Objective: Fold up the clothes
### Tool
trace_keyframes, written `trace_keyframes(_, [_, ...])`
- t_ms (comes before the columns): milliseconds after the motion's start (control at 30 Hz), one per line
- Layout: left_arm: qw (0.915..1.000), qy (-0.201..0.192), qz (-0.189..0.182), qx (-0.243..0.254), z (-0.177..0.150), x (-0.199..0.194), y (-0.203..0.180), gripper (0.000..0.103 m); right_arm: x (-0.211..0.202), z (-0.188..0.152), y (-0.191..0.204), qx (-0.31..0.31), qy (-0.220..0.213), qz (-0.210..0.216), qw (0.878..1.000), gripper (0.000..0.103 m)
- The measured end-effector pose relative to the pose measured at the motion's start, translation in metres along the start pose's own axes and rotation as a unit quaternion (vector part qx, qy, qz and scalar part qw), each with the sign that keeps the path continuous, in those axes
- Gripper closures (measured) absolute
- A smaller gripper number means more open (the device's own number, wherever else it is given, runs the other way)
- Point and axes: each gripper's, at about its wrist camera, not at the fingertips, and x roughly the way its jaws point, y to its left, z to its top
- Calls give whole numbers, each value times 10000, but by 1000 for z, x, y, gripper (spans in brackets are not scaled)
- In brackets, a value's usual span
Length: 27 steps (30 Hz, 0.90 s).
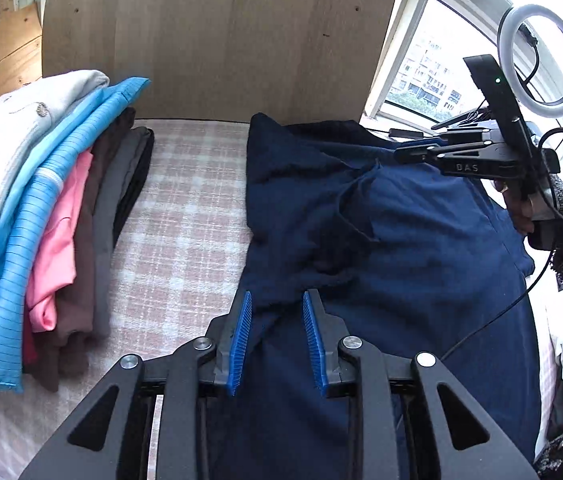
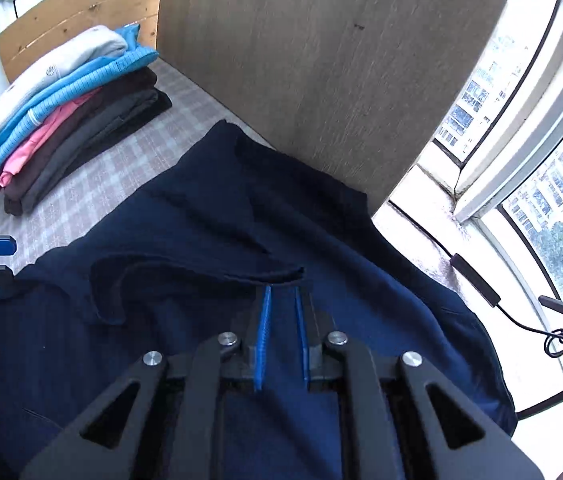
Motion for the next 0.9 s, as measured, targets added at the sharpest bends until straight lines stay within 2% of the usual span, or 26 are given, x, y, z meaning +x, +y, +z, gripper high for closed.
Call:
trace_keyframes(100, [9998,141,101,-92,-8,6,22,76,-3,19,5,-51,-52,97,9999,82])
trace_keyframes(167, [9998,157,43,-143,-8,-12,14,76,-8,32,14,-111,-191,287,9993,82])
trace_keyframes(233, [9998,130,-46,-159,-2,-8,12,76,-4,40,23,-79,-233,615,9978,82])
trace_keyframes(333, [9995,267,-128,-121,3,10,10,76,21,53,44,-392,-72,457,9982,82])
trace_keyframes(433, [9986,483,-208,-41,6,28,13,75,53,67,45,-491,64,161,9986,81])
trace_keyframes(500, [9976,602,-331,-51,5,38,20,74,76,75,39,-364,261,276,9986,81])
trace_keyframes(567, [9980,593,196,-22,5,42,33,72,94,81,41,-252,372,727,9963,81])
trace_keyframes(600, [9970,578,505,-4,6,44,39,76,104,84,45,-243,434,685,9964,81])
trace_keyframes(633, [9970,549,514,-179,4,39,47,76,110,86,48,-264,490,454,9974,81])
trace_keyframes(667, [9972,479,359,-441,1,28,52,76,115,88,52,-288,545,199,9979,81])
trace_keyframes(833, [9958,137,572,-702,-43,-55,76,73,61,81,58,5,205,811,9965,81])
trace_keyframes(900, [9945,125,653,-812,-77,-89,82,72,35,65,70,-30,165,1003,9948,80])
